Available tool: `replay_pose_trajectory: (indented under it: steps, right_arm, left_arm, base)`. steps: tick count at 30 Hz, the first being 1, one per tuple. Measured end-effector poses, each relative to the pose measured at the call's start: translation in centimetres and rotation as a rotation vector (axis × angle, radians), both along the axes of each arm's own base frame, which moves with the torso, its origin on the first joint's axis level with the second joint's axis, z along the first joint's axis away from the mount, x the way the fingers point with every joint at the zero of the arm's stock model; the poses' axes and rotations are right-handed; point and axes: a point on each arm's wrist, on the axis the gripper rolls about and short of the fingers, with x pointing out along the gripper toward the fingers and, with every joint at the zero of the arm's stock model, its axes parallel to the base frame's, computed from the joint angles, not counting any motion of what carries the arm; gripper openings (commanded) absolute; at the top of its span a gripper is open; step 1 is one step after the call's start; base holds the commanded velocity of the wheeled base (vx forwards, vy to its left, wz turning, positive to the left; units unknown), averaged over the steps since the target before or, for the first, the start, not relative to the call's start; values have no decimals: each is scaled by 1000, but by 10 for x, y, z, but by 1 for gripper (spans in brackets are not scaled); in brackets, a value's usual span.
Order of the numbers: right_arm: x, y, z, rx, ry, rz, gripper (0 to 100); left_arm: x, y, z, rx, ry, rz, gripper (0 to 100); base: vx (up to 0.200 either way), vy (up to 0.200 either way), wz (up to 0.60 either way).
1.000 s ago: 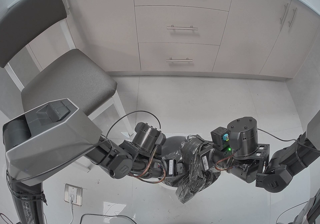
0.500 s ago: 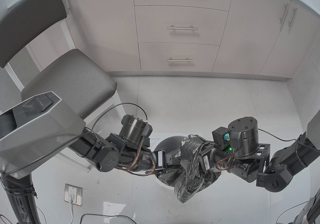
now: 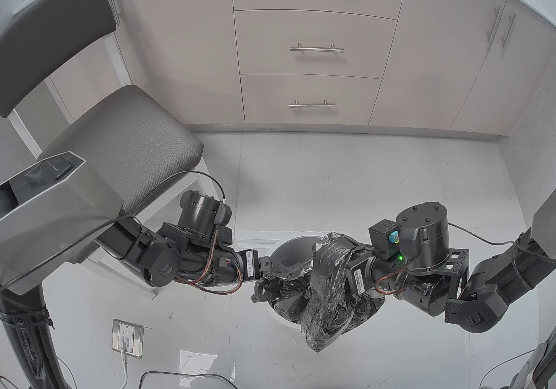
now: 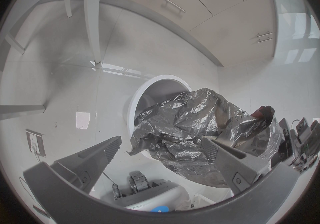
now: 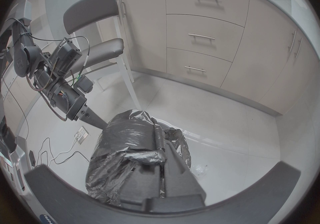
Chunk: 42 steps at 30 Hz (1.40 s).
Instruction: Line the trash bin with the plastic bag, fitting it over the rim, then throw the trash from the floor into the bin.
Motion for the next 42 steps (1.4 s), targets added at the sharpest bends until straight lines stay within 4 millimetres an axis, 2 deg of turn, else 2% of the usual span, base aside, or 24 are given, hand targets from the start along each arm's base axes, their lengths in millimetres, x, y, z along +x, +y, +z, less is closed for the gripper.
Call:
replay_pose_trajectory:
  steps: [5, 6, 14, 20, 26, 34, 42]
  right_arm:
    - [0, -1, 0, -2, 1, -3, 0]
    - [0, -1, 0, -2, 1, -4, 0]
    - [0, -1, -1, -1, 2, -2, 0]
    - [0, -1, -1, 2, 5, -3, 0]
    - [1, -1, -2, 1, 9, -6, 0]
    - [4, 0, -5, 32, -30, -10, 0]
    - [5, 0, -11, 36, -36, -9, 0]
  left_arm:
    - [11, 9, -9, 11, -19, 13, 100]
    - [13, 11, -11, 16, -23, 13, 0]
    - [30, 23, -24, 89, -91, -39, 0]
    - [35, 22, -30, 96, -92, -43, 0]
    - [26, 10, -35, 100, -72, -81, 0]
    - [13, -17, -37, 96, -73, -155, 0]
    - [14, -43, -42, 90, -88, -200, 0]
  base:
    - [0, 0, 0]
    - [0, 0, 0]
    - [0, 0, 0]
    - [0, 0, 0]
    - [0, 0, 0]
    - [0, 0, 0]
    - [0, 0, 0]
